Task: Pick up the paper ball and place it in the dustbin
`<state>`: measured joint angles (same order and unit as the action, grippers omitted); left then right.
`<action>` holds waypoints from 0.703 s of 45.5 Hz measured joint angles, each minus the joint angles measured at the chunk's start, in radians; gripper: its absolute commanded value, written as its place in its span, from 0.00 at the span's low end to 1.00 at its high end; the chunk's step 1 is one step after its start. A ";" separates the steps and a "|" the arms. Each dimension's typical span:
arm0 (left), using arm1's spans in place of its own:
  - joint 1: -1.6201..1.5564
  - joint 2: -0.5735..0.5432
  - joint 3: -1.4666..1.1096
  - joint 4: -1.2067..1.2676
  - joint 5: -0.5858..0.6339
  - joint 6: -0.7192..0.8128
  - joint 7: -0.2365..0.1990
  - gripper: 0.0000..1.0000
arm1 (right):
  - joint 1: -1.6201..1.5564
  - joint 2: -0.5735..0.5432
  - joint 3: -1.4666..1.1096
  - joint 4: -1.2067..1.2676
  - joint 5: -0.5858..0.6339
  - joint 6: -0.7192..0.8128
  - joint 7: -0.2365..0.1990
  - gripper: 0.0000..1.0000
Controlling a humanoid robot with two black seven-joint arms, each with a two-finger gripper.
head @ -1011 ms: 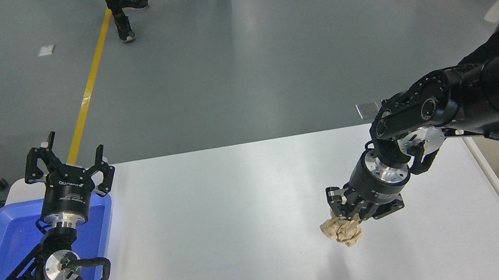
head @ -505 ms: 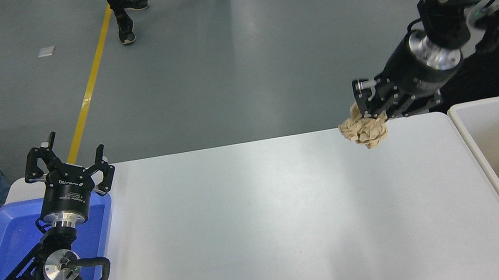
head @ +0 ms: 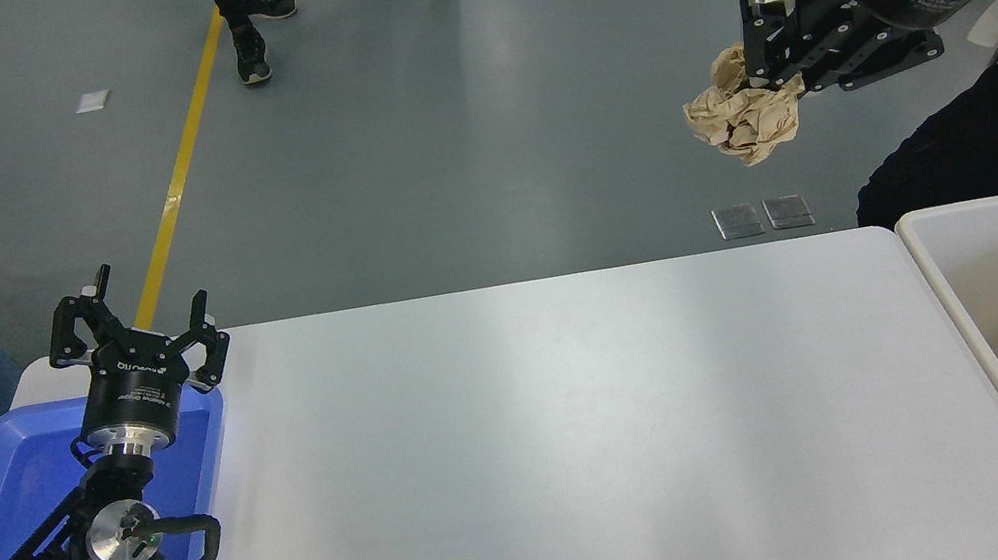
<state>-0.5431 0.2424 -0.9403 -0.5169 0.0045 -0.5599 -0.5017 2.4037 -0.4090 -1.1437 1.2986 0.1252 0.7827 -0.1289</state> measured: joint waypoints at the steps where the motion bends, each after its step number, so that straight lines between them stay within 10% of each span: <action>1: 0.000 0.000 0.000 0.000 0.000 0.000 0.000 0.98 | -0.019 -0.001 -0.004 -0.015 -0.002 0.000 0.000 0.00; 32: 0.000 0.000 0.000 0.000 0.000 0.000 0.000 0.98 | -0.780 -0.108 -0.037 -0.753 0.012 -0.144 0.000 0.00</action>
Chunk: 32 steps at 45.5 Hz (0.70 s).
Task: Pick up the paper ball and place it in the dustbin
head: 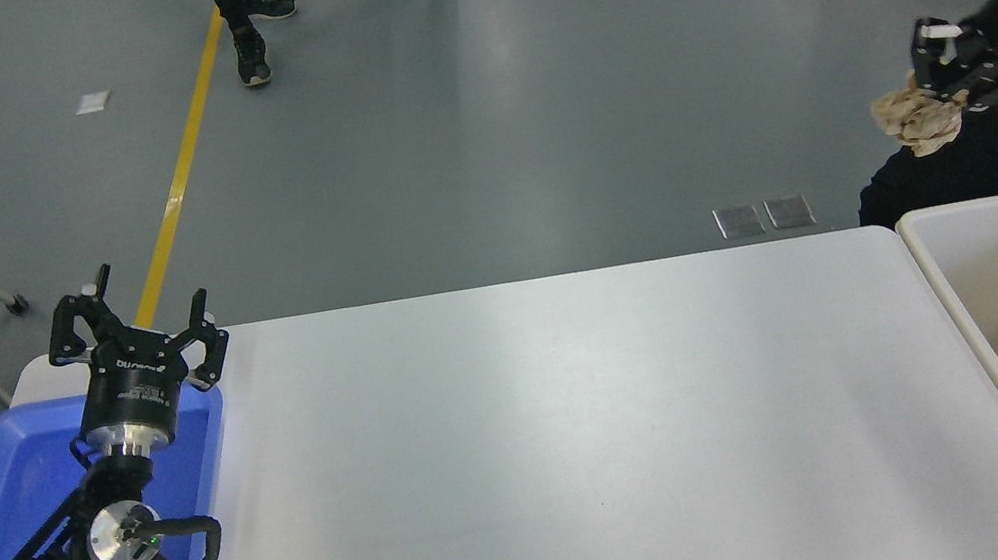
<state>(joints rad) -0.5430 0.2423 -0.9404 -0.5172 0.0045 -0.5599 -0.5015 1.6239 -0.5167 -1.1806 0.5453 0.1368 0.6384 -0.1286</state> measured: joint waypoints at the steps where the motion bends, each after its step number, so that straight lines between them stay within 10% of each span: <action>1: 0.000 0.000 0.000 0.000 0.000 0.000 0.000 0.98 | -0.030 -0.004 0.013 -0.024 0.000 -0.012 0.000 0.00; 32: 0.000 0.000 -0.001 0.000 0.000 0.000 0.000 0.98 | -0.707 -0.010 0.477 -0.395 0.036 -0.505 0.003 0.00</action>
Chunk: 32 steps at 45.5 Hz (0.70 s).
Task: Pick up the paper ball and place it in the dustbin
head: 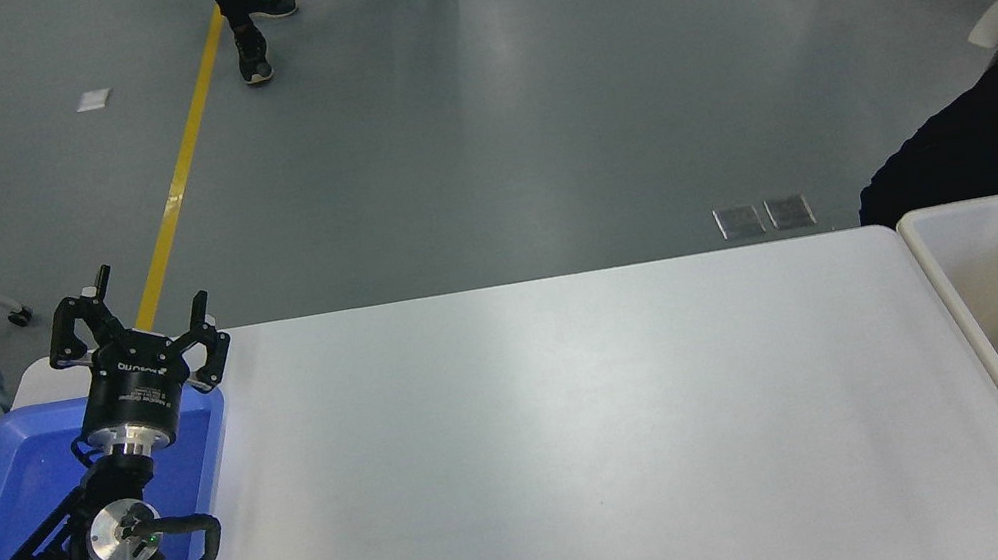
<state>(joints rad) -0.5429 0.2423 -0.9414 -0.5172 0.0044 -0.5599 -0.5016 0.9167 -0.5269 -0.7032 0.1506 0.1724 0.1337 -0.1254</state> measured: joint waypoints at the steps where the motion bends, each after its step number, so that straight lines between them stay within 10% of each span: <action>1: 0.000 0.000 0.000 0.000 0.000 0.000 0.000 0.98 | -0.028 0.005 0.007 -0.005 0.000 -0.020 0.000 0.00; 21: 0.000 0.000 -0.001 0.000 0.000 0.000 0.000 0.98 | -0.192 0.067 0.055 -0.029 0.002 -0.166 0.000 0.02; 27: 0.000 0.000 0.000 0.000 0.000 0.000 0.000 0.98 | -0.208 0.078 0.058 -0.031 -0.002 -0.193 0.000 0.71; 32: 0.000 0.000 0.000 0.000 0.000 0.000 0.001 0.98 | -0.214 0.084 0.060 -0.032 -0.002 -0.222 0.000 0.99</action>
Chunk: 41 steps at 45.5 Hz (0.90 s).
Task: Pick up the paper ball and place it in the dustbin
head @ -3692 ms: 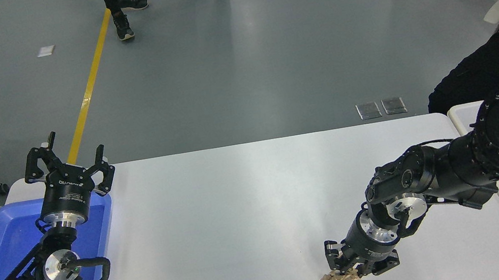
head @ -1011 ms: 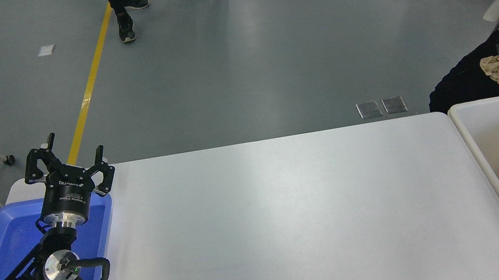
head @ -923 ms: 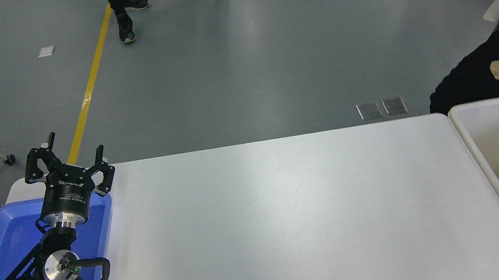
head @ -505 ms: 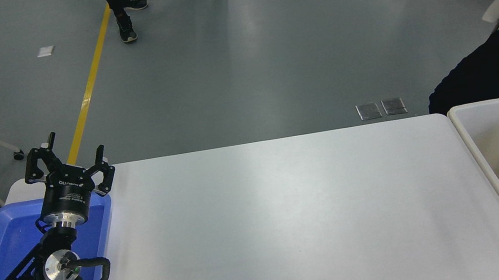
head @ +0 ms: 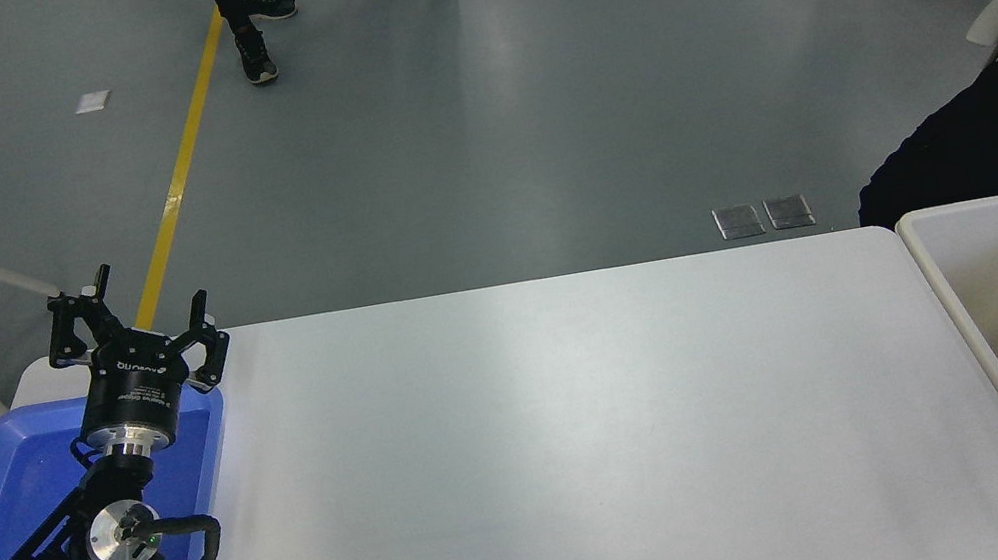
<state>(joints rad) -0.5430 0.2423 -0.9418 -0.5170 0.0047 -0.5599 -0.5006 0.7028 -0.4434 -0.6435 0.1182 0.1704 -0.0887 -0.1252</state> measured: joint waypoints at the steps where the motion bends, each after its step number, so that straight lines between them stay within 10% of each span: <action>1: 0.000 0.000 0.000 0.000 0.000 0.000 0.000 0.98 | -0.001 0.001 0.000 0.000 0.000 -0.009 0.000 0.99; 41: 0.000 0.000 0.000 0.000 0.000 0.000 -0.001 0.98 | 0.092 0.020 0.104 0.028 -0.001 -0.062 0.001 1.00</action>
<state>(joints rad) -0.5430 0.2424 -0.9418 -0.5170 0.0048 -0.5599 -0.5016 0.7949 -0.4234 -0.5392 0.1462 0.1691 -0.1506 -0.1247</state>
